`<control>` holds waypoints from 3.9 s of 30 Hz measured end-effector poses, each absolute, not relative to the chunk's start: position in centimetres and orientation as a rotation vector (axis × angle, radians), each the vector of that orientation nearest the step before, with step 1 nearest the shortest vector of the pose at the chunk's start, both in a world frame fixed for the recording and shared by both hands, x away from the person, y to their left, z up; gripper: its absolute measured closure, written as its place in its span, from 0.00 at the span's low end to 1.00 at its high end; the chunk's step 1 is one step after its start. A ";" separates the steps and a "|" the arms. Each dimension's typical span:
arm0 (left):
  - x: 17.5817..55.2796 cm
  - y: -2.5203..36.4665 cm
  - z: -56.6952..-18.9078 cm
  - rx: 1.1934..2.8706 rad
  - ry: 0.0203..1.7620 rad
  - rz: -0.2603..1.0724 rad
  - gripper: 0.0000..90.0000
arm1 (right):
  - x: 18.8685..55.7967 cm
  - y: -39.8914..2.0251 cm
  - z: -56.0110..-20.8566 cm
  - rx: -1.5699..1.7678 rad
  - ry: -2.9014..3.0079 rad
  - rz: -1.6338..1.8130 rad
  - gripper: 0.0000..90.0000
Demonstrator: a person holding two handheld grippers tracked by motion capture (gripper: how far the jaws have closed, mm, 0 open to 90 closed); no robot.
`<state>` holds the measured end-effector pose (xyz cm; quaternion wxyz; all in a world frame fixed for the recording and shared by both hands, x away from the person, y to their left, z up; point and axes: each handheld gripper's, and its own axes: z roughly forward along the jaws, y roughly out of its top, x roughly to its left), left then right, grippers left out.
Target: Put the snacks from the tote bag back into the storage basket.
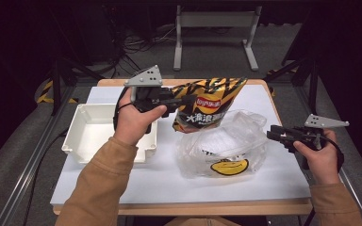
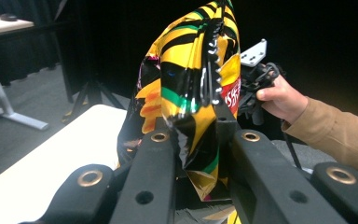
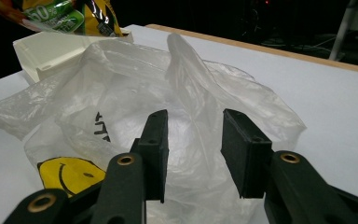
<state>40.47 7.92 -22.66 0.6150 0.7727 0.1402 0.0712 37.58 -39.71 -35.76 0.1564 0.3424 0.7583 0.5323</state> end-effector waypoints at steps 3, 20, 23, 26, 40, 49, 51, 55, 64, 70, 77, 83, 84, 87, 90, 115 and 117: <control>40.4 8.9 -22.5 1.772 0.334 0.172 0.93 | 37.5 -39.2 -35.6 0.953 2.176 1.522 0.69; 39.5 15.5 -21.7 1.741 0.433 0.270 0.93 | 38.3 -38.4 -35.7 0.977 2.195 1.488 0.69; 39.4 16.5 -21.6 1.729 0.450 0.280 0.93 | 38.5 -38.2 -35.7 0.977 2.198 1.487 0.69; 39.3 17.4 -21.6 1.729 0.475 0.298 0.93 | 38.7 -38.0 -35.7 0.969 2.206 1.490 0.69; 39.3 21.0 -21.9 1.707 0.576 0.384 0.92 | 39.1 -37.6 -35.8 0.958 2.218 1.491 0.69; 39.7 22.7 -22.6 1.694 0.631 0.427 0.92 | 38.5 -37.3 -35.4 0.939 2.213 1.484 0.68; 39.8 23.0 -22.8 1.711 0.637 0.448 0.92 | 38.4 -37.2 -35.4 0.935 2.215 1.480 0.68; 40.1 23.4 -23.0 1.718 0.652 0.471 0.92 | 38.3 -37.1 -35.4 0.937 2.217 1.477 0.68; 41.8 24.8 -25.3 1.717 0.708 0.456 0.92 | 37.7 -37.2 -35.3 0.941 2.207 1.468 0.68; 42.4 25.7 -27.0 1.706 0.739 0.430 0.92 | 37.8 -37.0 -35.4 0.940 2.213 1.466 0.68; 42.9 26.3 -28.7 1.682 0.771 0.390 0.92 | 37.9 -37.0 -35.5 0.938 2.218 1.472 0.68; 43.3 26.6 -30.6 1.677 0.803 0.364 0.92 | 38.0 -36.8 -35.6 0.937 2.226 1.470 0.67; 43.4 26.7 -30.8 1.676 0.808 0.360 0.92 | 38.0 -36.8 -35.7 0.935 2.227 1.470 0.67; 43.4 26.9 -31.1 1.676 0.814 0.355 0.92 | 38.1 -36.7 -35.7 0.937 2.228 1.471 0.67; 43.5 27.0 -31.6 1.675 0.820 0.343 0.92 | 38.2 -36.7 -35.8 0.940 2.232 1.468 0.67; 44.4 27.2 -33.9 1.730 0.880 0.328 0.89 | 38.2 -36.5 -36.1 0.941 2.243 1.471 0.66; 44.4 27.2 -34.0 1.730 0.892 0.331 0.88 | 38.3 -36.5 -36.1 0.940 2.242 1.473 0.66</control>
